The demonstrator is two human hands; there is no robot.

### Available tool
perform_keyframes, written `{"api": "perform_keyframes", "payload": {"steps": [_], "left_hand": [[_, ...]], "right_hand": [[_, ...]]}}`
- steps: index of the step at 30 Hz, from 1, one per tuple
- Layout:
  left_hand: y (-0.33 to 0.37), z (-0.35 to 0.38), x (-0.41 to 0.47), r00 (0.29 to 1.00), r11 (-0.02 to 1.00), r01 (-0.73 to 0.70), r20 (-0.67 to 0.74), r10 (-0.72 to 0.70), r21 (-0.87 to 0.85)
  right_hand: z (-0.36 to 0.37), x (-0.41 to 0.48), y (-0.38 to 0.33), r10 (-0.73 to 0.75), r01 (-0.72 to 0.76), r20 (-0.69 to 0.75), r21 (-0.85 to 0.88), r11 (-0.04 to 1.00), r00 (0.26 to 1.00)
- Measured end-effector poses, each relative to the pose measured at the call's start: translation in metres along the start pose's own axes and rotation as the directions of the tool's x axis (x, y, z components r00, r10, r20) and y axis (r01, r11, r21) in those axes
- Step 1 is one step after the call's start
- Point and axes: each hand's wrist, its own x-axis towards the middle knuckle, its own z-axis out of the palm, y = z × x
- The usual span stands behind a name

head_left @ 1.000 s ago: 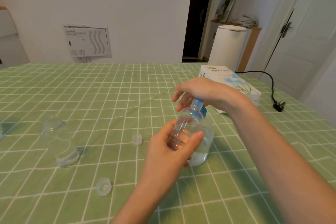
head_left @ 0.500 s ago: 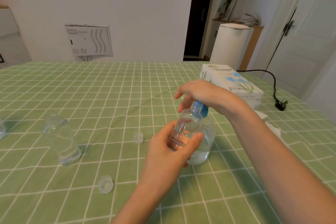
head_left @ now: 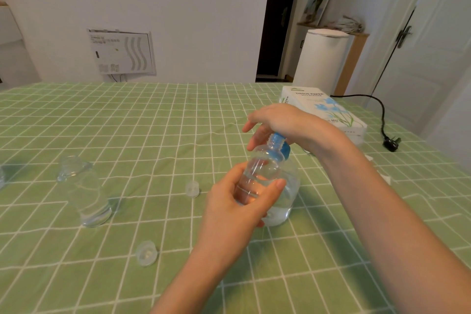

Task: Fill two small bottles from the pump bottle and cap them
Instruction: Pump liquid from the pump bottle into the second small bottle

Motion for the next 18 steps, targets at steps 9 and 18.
{"api": "perform_keyframes", "payload": {"steps": [9,18], "left_hand": [[-0.004,-0.001,-0.001,1.0,1.0,0.016,-0.014,-0.016,0.009],[0.001,0.002,0.0,1.0,1.0,0.002,-0.014,-0.002,-0.016]], "right_hand": [[0.005,0.001,0.003,-0.018,0.018,-0.016,-0.01,1.0,1.0],[-0.008,-0.002,-0.006,0.018,-0.019,-0.007,-0.155,0.988,1.0]]}}
